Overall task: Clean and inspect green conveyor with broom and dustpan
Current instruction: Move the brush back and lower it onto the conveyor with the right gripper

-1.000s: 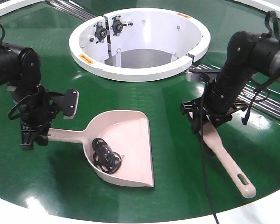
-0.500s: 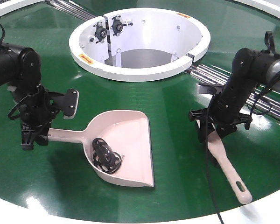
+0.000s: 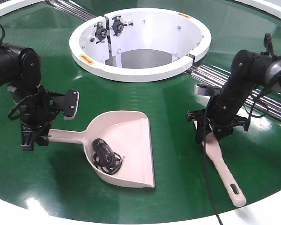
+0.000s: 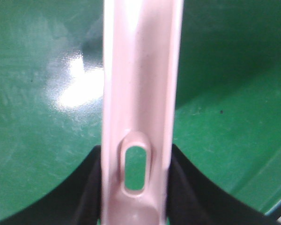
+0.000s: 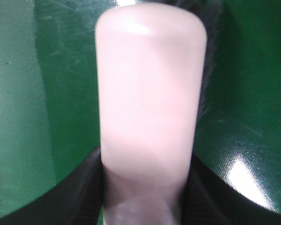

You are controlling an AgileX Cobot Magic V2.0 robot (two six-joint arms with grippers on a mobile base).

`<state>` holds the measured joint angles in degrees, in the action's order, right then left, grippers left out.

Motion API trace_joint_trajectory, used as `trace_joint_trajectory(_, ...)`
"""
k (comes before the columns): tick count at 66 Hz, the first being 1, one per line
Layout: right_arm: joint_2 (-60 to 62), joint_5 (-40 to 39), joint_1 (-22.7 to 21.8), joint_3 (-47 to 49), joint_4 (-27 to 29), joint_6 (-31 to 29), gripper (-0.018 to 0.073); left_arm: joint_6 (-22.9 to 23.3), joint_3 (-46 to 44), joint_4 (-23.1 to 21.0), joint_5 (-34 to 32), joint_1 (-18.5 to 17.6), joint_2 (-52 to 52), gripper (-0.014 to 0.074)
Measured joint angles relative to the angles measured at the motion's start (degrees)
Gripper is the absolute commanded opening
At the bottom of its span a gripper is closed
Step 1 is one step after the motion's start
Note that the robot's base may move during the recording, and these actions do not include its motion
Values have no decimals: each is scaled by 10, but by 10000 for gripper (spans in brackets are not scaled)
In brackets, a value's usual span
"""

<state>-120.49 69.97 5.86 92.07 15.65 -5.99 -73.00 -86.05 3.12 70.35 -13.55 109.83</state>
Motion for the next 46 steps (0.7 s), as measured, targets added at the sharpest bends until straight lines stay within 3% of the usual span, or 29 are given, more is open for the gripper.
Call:
trace_joint_trajectory(12,0,0,0,0,-2,-12,105,0,0,0,0,0,0,-6)
trace_joint_trajectory(37,-3,0,0,1,-21,-15,433,0,0,0,0,0,0,-6)
trace_joint_trajectory(46,-8,-2,0,0,-35,-15,484,0,0,0,0,0,0,-6)
